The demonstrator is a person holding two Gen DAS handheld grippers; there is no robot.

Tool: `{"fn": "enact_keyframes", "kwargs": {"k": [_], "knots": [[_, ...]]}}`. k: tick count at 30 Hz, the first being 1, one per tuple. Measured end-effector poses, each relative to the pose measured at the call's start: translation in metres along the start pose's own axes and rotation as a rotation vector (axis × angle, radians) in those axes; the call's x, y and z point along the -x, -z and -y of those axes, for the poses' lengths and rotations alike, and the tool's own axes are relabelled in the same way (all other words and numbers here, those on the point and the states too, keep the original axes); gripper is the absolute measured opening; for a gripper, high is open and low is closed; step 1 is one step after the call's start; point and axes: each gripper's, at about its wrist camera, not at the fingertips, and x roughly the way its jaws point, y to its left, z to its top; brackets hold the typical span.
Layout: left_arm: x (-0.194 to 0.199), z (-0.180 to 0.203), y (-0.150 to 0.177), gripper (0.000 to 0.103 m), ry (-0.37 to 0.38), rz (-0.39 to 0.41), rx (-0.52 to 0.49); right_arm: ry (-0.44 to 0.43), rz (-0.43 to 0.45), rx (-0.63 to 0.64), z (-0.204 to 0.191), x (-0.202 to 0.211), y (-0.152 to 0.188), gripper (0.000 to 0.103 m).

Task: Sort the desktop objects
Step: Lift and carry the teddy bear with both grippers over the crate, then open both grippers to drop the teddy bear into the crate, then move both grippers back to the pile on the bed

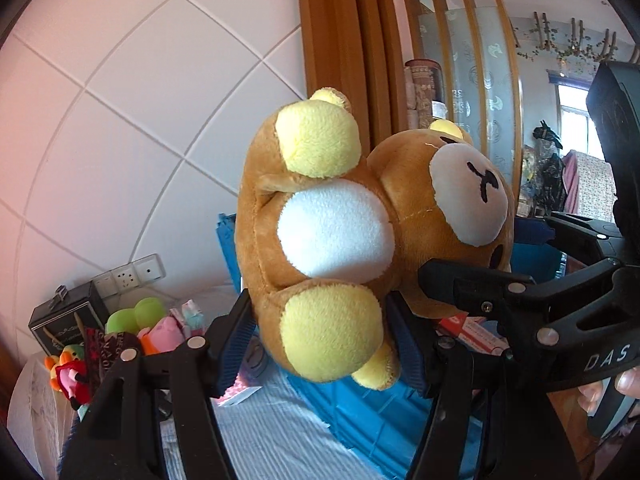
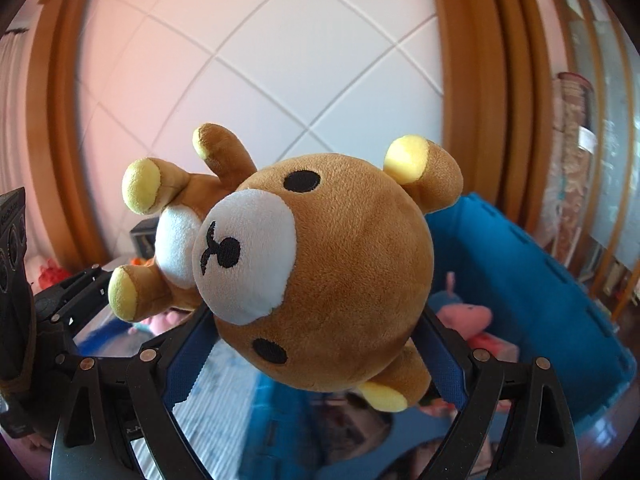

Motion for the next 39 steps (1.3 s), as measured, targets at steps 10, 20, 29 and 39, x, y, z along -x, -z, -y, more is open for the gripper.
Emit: {"fn": "enact_keyframes", "kwargs": {"k": [10, 20, 29, 39], "knots": [[-0.061, 0.07, -0.03, 0.064, 0.07, -0.21, -0.023, 0.091, -0.029, -0.115, 0.087, 0.02, 0.005, 0.095], [-0.088, 0.106, -0.019, 0.064, 0.107, -0.351, -0.057, 0.141, -0.121, -0.17, 0.135, 0.007, 0.023, 0.094], [-0.078, 0.096, -0.013, 0.065, 0.101, -0.356, -0.043, 0.205, -0.153, -0.186, 0.144, -0.004, 0.027, 0.103], [-0.037, 0.045, -0.004, 0.066, 0.037, -0.246, 0.022, 0.232, -0.168, -0.187, 0.119, -0.01, 0.024, 0.103]]}}
